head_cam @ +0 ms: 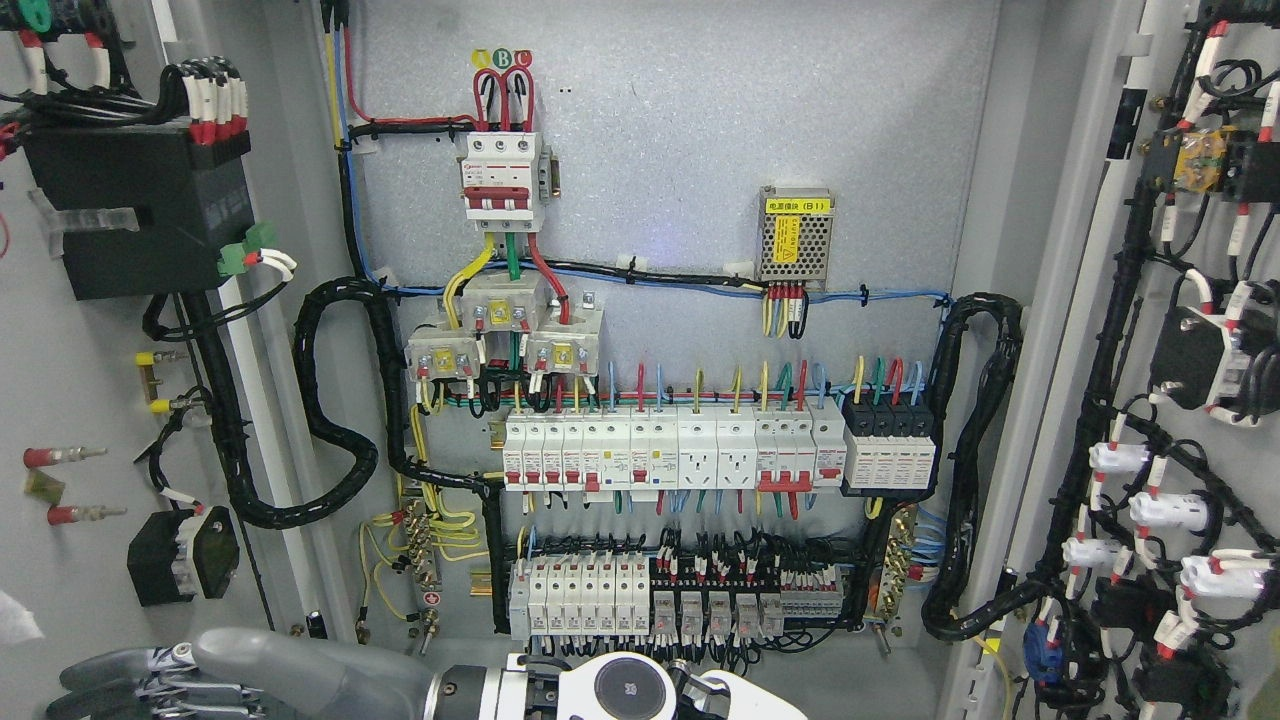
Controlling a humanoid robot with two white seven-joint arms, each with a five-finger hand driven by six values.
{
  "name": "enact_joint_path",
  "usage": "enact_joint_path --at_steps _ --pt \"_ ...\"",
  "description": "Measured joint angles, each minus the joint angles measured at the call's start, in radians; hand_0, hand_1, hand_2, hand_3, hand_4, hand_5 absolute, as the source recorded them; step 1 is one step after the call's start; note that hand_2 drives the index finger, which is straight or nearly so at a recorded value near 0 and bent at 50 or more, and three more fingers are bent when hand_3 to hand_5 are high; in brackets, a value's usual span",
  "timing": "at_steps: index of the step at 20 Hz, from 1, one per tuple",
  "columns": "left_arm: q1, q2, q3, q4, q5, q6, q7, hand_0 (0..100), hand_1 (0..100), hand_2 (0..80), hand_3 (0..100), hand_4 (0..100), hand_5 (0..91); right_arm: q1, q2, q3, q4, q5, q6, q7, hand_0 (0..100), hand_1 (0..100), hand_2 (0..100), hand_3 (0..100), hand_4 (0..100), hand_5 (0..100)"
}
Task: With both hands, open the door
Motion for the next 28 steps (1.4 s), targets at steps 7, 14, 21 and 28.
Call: enact_joint_path --at_steps 7,14,21,28 --pt "0.001 0.0 0.003 0.0 -0.001 -0.015 0.008 30 0 2.6 3 4 0.0 -0.038 0.0 0.027 0.017 -0.028 -0.002 -0.002 22 0 0 0 0 0" --pt "0.001 0.0 0.005 0.0 0.0 -0.017 0.008 30 0 2.7 3 4 0.0 -0.055 0.0 0.057 0.029 -0.046 -0.005 -0.005 22 0 0 0 0 0" --pt "0.001 0.0 0.006 0.0 -0.001 -0.019 0.009 30 0 2.7 3 4 0.0 -0.062 0.0 0.074 0.031 -0.05 -0.024 -0.019 22 0 0 0 0 0" --pt "0.001 0.0 0.006 0.0 -0.001 -0.019 0.009 30 0 2.7 3 4 0.0 -0.064 0.0 0.085 0.03 -0.051 -0.025 -0.022 22 0 0 0 0 0"
